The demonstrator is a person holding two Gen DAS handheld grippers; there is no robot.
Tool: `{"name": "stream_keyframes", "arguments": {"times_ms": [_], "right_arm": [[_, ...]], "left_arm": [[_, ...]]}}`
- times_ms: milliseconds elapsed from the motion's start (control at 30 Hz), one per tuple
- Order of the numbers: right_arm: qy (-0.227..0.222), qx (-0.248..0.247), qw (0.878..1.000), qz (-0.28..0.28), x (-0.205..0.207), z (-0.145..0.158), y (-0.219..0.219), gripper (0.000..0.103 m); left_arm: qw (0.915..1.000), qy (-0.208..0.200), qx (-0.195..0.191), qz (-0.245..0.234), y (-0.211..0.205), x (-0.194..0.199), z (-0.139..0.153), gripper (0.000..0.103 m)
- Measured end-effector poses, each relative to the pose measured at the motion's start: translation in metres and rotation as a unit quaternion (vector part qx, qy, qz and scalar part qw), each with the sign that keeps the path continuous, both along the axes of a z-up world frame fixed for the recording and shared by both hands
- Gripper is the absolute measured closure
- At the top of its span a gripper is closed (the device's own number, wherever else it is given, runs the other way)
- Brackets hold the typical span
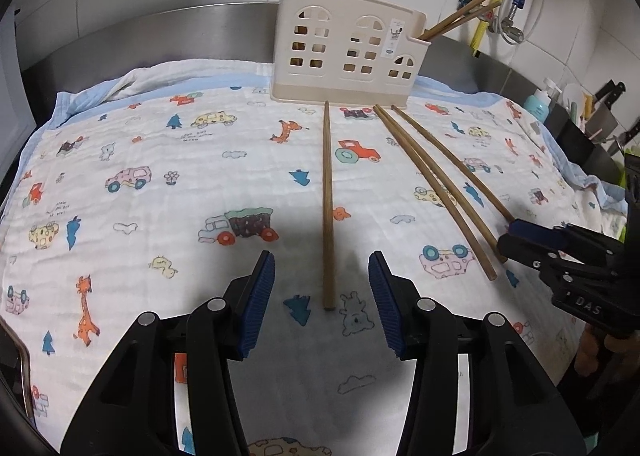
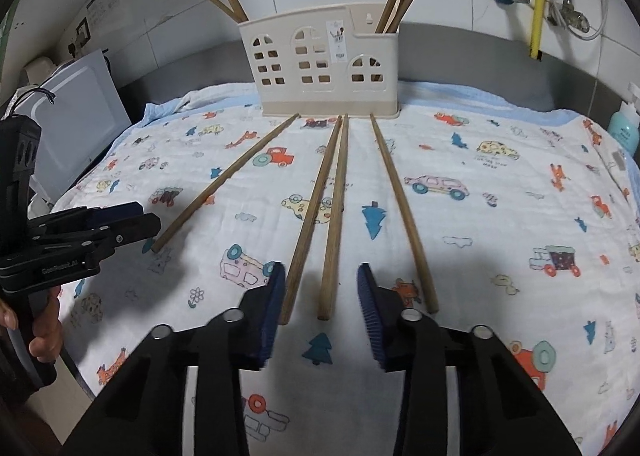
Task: Organize utensils
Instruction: 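Move both open tools back over the remaining chopsticks on the cloth, then close the right tool on a chopstick while the left tool grasps another chopstick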
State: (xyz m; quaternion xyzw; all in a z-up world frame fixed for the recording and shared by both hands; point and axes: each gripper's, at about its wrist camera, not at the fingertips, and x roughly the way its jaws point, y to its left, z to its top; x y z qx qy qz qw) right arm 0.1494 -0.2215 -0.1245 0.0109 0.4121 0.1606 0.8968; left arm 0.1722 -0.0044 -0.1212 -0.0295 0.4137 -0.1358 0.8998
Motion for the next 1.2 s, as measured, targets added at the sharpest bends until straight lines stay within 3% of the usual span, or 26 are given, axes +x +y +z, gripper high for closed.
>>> {"name": "stream_keyframes", "arguments": {"times_ms": [333,1200], "right_arm": [[0.018,-0.008,1.000,-0.009,0.010,-0.010,0.003,0.084],[0.017,-0.013,1.000,-0.006,0.014,-0.013,0.006,0.087]], "left_arm": [[0.9999,0.002,0.001,-0.014,-0.009,0.009,-0.004,0.070],[0.9999,0.015,-0.001,-0.009,-0.011,0.017,-0.012,0.070]]}}
